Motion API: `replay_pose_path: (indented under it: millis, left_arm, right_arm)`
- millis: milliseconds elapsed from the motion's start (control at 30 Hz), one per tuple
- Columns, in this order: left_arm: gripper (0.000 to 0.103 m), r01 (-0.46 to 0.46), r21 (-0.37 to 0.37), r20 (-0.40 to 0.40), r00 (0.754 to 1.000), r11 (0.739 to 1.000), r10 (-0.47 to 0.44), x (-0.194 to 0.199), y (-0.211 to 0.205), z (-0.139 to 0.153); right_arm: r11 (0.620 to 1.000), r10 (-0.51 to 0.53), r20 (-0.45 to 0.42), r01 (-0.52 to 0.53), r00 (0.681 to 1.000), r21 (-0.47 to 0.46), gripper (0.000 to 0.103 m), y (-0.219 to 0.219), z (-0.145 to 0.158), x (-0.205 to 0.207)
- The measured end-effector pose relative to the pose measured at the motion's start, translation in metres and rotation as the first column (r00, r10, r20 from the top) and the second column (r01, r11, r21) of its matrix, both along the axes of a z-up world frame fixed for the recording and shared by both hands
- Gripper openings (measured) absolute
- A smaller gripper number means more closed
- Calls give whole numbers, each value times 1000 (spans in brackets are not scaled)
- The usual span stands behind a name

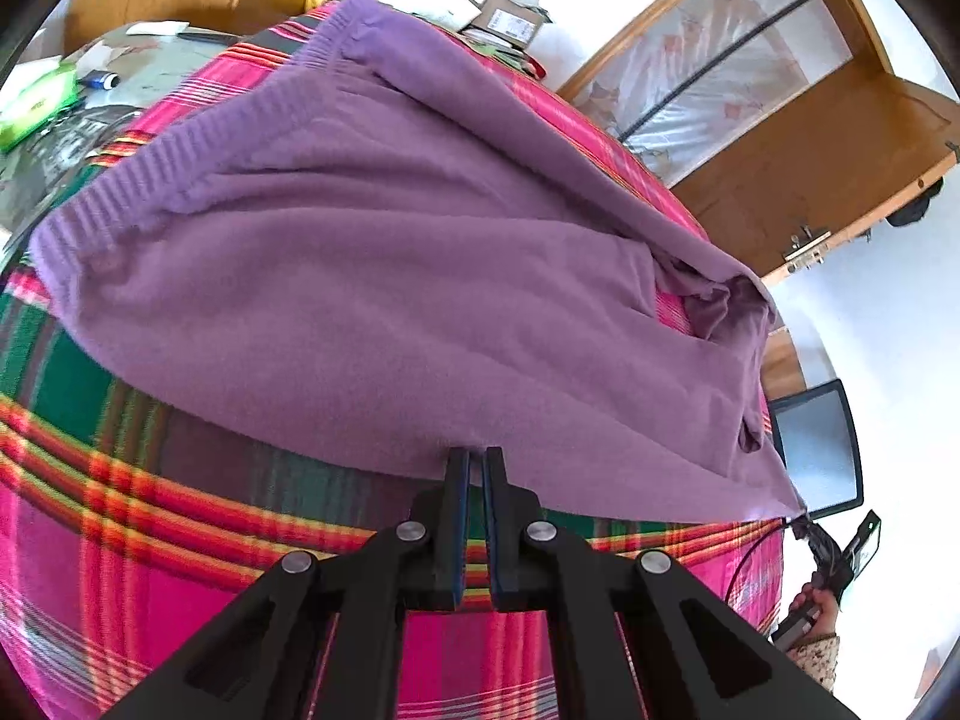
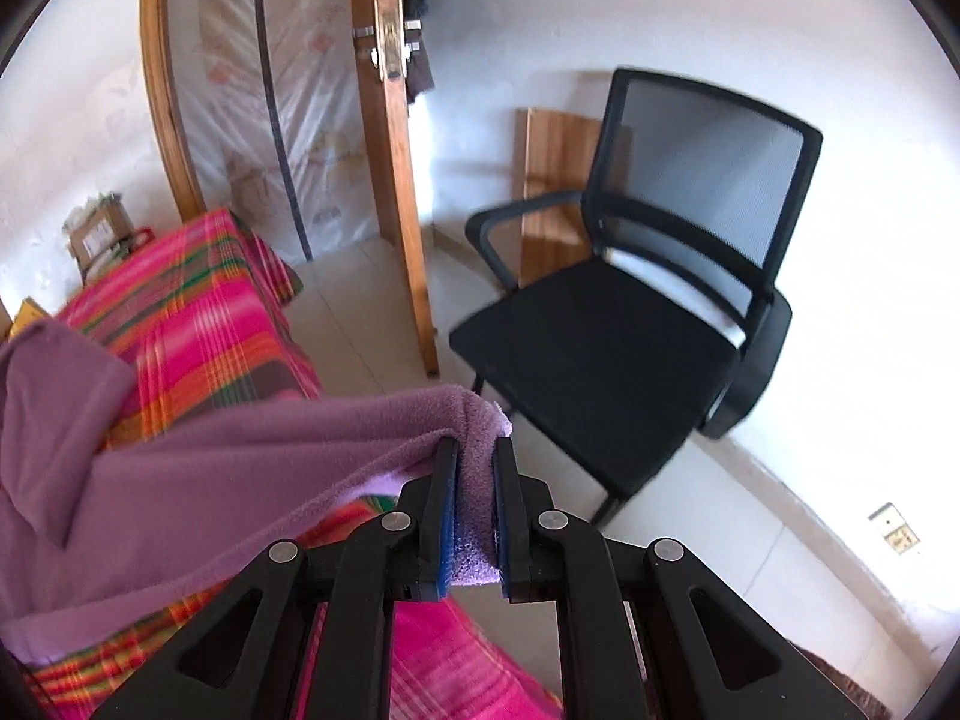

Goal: Fold clothes

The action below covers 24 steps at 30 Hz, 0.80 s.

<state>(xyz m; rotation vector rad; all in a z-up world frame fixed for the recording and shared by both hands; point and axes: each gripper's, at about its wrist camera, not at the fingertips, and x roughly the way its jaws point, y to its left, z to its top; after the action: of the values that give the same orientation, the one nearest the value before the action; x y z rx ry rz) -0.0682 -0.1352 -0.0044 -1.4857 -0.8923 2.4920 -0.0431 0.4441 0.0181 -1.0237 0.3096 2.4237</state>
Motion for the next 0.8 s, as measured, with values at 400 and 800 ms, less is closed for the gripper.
replay_pose_path:
  millis: [400,800]
  left_arm:
    - [5,-121,-27,-29,992,992,120,29,-53,16]
    - [9,-141,-7,-42,989,990,140,56,-80,16]
  right_arm:
    - [989,63,-98,-49,993,136,20,-17,72,43]
    - [989,-11,-33,15,999,145,28,6,98,92]
